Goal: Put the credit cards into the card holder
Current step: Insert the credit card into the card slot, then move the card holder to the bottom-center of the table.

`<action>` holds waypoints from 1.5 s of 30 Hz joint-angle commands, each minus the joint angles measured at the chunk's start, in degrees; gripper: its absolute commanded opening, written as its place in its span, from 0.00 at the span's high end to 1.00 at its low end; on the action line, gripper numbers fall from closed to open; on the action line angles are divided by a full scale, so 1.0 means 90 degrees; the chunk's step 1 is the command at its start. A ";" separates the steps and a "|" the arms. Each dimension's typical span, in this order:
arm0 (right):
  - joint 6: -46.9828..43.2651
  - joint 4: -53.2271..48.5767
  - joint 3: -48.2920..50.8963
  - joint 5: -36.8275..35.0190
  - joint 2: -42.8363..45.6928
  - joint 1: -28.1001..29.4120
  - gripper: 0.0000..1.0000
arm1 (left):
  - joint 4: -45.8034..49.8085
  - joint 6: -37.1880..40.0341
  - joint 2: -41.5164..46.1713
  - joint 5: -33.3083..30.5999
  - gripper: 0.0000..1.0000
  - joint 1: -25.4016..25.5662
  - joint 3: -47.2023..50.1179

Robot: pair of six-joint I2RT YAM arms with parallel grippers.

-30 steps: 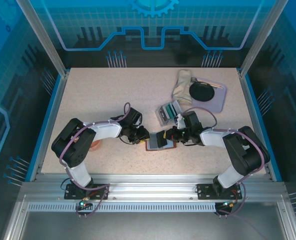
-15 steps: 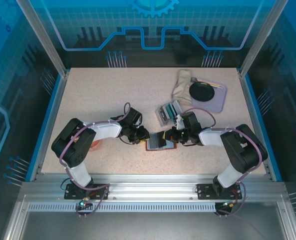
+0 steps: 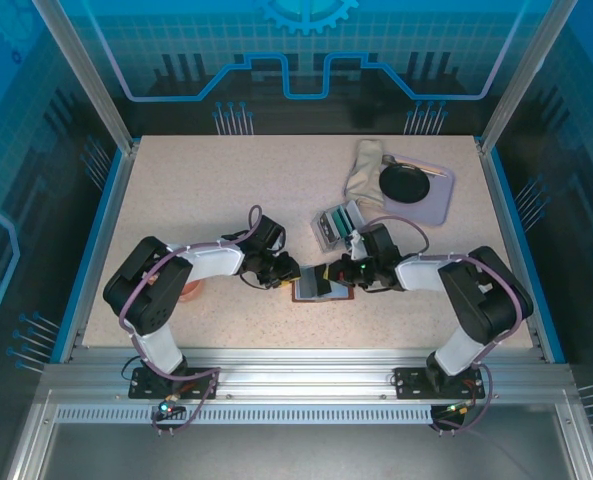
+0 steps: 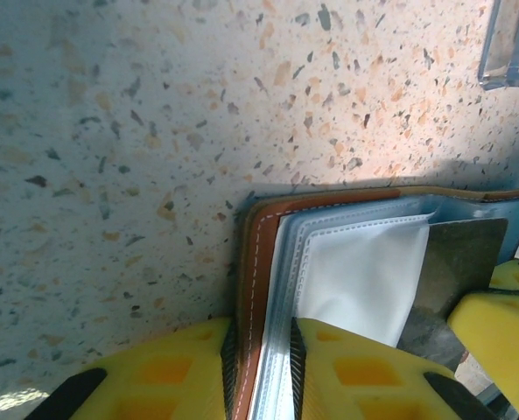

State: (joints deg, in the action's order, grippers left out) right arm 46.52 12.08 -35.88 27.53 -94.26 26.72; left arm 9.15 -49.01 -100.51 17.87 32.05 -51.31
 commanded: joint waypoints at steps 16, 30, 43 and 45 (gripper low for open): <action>-0.0383 -0.1981 -0.0836 -0.0573 0.0118 0.0394 0.81 | 0.0141 0.0024 0.0021 0.0007 0.75 0.0071 0.0004; -0.0337 -0.1862 -0.1525 -0.0015 -0.0573 0.0750 0.89 | 0.0059 -0.0003 -0.0022 0.0064 0.75 0.0071 -0.0012; -0.1260 -0.3833 -0.1753 -0.1424 -0.0040 0.0683 0.84 | 0.0225 0.0045 -0.0053 -0.0106 0.76 0.0071 -0.0009; -0.1301 -0.3961 -0.1710 -0.1489 -0.0180 0.0683 0.86 | 0.0300 0.0056 -0.0165 -0.0110 0.78 0.0063 -0.0050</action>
State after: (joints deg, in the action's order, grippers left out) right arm 37.43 -17.72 -51.55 16.47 -94.70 32.86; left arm 9.63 -49.17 -100.49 17.37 32.14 -51.31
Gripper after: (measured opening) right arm 0.147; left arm 0.227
